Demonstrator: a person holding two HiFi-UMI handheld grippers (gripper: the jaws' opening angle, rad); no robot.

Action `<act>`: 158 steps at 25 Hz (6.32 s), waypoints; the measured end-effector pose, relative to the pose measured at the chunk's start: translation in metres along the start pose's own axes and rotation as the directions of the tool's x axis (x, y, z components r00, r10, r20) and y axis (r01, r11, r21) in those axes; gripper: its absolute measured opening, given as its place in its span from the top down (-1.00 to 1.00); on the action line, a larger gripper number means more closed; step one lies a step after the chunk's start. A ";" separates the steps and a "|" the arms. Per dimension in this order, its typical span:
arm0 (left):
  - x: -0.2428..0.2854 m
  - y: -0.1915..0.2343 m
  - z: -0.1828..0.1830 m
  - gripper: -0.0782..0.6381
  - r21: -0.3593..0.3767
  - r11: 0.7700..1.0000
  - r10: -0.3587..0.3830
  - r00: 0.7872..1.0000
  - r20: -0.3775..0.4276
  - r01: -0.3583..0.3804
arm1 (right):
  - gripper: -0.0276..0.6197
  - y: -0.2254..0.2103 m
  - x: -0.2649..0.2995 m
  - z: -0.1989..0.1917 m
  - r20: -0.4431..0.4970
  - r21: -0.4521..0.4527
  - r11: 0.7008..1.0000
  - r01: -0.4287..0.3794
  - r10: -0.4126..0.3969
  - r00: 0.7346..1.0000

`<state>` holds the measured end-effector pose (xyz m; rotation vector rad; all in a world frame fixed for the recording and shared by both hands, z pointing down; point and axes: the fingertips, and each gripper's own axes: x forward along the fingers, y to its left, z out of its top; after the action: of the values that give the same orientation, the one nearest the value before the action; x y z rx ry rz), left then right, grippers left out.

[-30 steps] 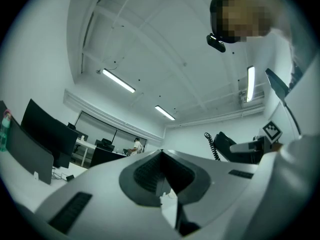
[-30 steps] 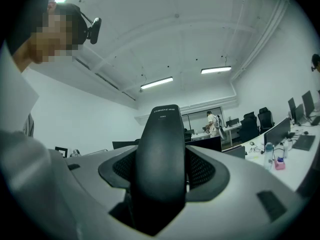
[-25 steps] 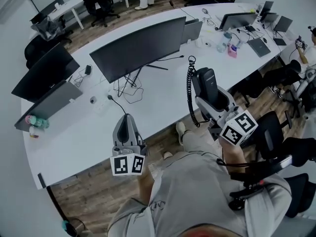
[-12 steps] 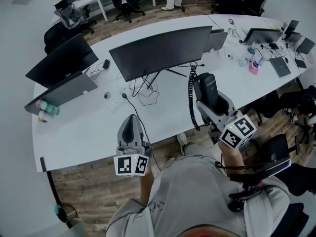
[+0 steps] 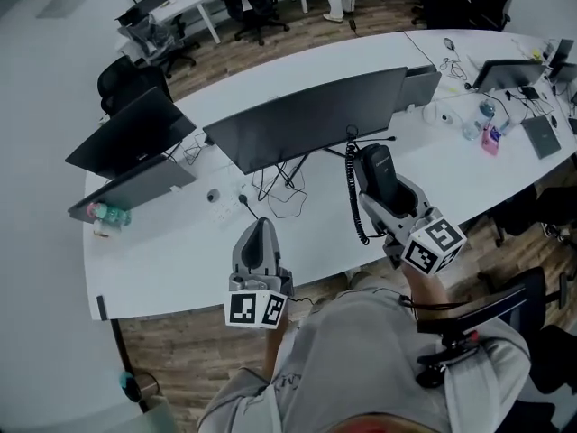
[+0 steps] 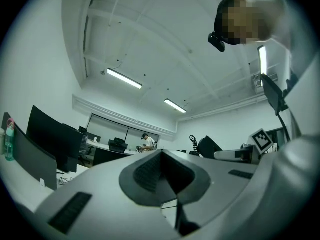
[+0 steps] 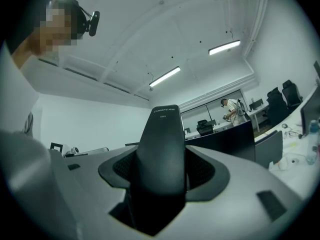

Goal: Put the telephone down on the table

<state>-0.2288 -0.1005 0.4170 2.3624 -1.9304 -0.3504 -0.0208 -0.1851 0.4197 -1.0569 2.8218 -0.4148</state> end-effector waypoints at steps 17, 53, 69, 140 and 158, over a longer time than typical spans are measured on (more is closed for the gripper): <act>0.112 -0.014 -0.024 0.75 0.051 0.996 0.070 0.996 -0.052 -0.067 | 0.04 -0.116 0.053 0.016 0.021 0.050 0.995 -0.085 0.084 0.996; 0.113 0.024 0.010 0.75 -0.015 1.000 0.010 0.999 0.042 -0.009 | 0.04 -0.060 0.077 0.071 0.130 -0.095 0.994 -0.056 0.068 0.989; 0.112 0.024 0.002 0.75 -0.025 1.000 -0.014 1.000 0.016 0.015 | 0.04 -0.058 0.080 0.065 0.126 -0.105 0.994 -0.043 0.056 0.990; 0.090 0.050 -0.017 0.75 0.002 0.996 0.092 0.993 -0.075 -0.092 | 0.04 -0.261 0.121 -0.488 -0.788 -0.020 0.932 0.362 -0.238 0.568; 0.093 0.045 -0.025 0.75 -0.008 0.997 0.073 0.993 -0.092 -0.074 | -0.03 -0.256 0.124 -0.488 -0.793 -0.023 0.957 0.289 -0.193 0.578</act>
<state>-0.2498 -0.2027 0.4381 2.2508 -1.9626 -0.2429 -0.0446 -0.3449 0.9607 -1.5453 3.2853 -1.3749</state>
